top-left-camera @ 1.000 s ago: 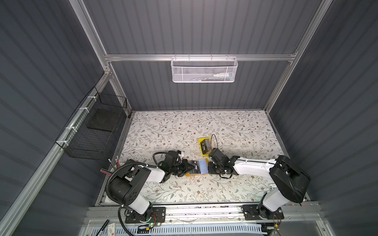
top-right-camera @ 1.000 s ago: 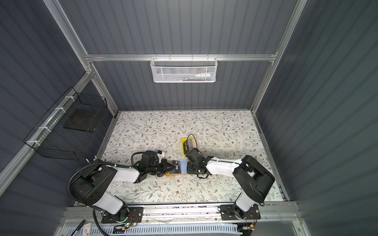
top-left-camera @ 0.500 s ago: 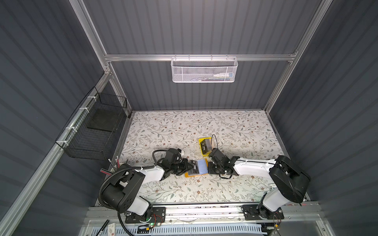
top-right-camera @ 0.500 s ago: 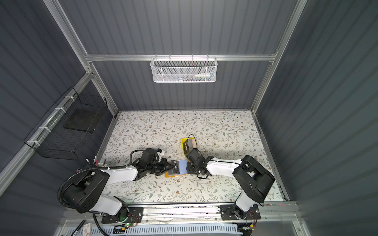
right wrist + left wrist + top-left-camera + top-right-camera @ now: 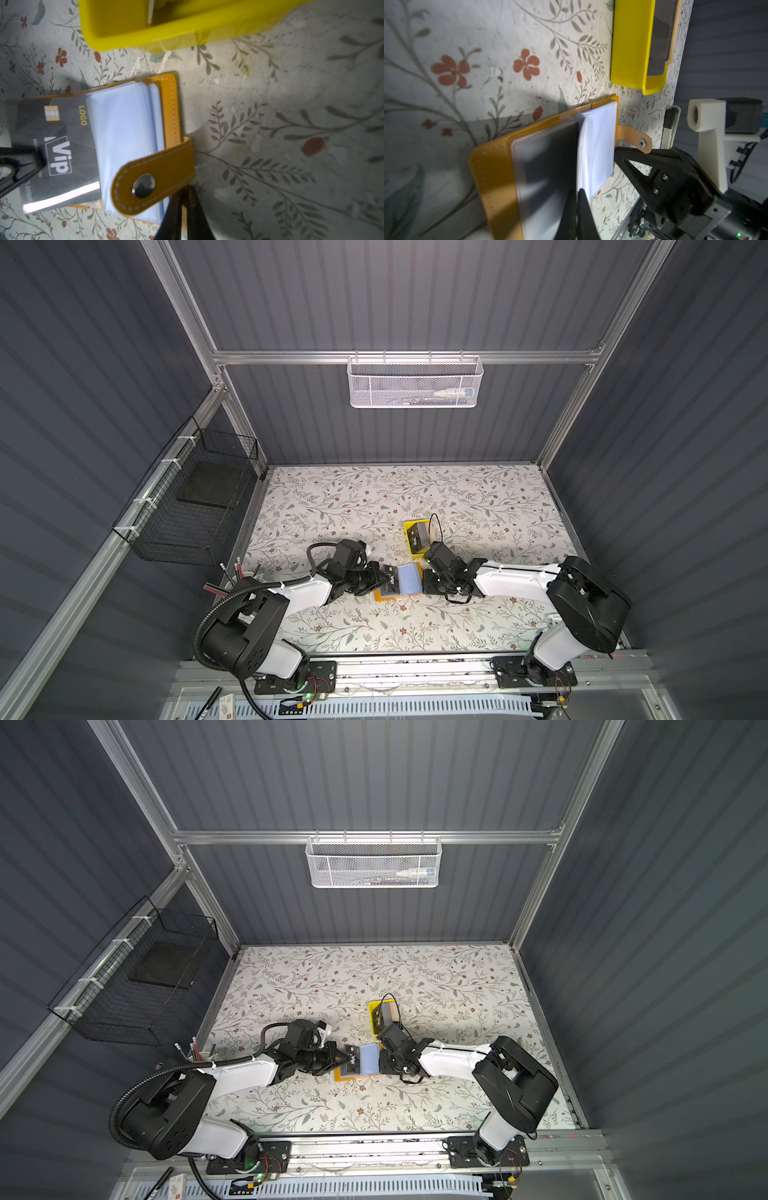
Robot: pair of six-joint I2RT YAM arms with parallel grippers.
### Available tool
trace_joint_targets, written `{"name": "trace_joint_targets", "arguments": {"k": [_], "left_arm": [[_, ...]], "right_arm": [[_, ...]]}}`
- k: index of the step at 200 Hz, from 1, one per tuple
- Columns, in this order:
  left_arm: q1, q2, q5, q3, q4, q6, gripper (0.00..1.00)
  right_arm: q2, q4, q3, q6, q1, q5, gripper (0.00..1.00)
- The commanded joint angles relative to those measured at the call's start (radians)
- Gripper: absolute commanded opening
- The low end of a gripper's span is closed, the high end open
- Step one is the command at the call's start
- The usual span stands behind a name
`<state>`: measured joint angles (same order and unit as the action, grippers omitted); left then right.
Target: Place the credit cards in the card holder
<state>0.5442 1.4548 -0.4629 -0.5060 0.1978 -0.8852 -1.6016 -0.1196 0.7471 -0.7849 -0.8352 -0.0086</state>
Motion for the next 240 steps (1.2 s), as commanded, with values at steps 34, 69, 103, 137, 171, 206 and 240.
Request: {"name": "trace_joint_targets", "arguments": {"k": [34, 69, 103, 137, 171, 206, 240], "left_arm": [[-0.006, 0.019, -0.022, 0.021, 0.065, -0.035, 0.00], [-0.006, 0.034, -0.058, 0.034, 0.122, -0.068, 0.00], [-0.009, 0.032, -0.070, 0.041, 0.141, -0.083, 0.00], [-0.012, 0.035, -0.085, 0.052, 0.165, -0.101, 0.00], [-0.013, 0.033, -0.083, 0.070, 0.176, -0.106, 0.00], [-0.012, 0.035, -0.071, 0.086, 0.186, -0.108, 0.00], [-0.012, 0.050, -0.083, 0.107, 0.254, -0.135, 0.00]], "right_arm": [[-0.008, -0.035, -0.018, -0.006, -0.008, 0.001, 0.10], [-0.013, -0.035, -0.018, -0.007, -0.008, 0.003, 0.10], [-0.014, -0.034, -0.020, -0.008, -0.009, 0.002, 0.10], [-0.009, -0.033, -0.020, -0.008, -0.010, 0.004, 0.10], [-0.009, -0.035, -0.016, -0.007, -0.010, 0.006, 0.10], [-0.007, -0.036, -0.017, -0.007, -0.010, 0.006, 0.10], [-0.009, -0.036, -0.017, -0.007, -0.010, 0.006, 0.10]]}}
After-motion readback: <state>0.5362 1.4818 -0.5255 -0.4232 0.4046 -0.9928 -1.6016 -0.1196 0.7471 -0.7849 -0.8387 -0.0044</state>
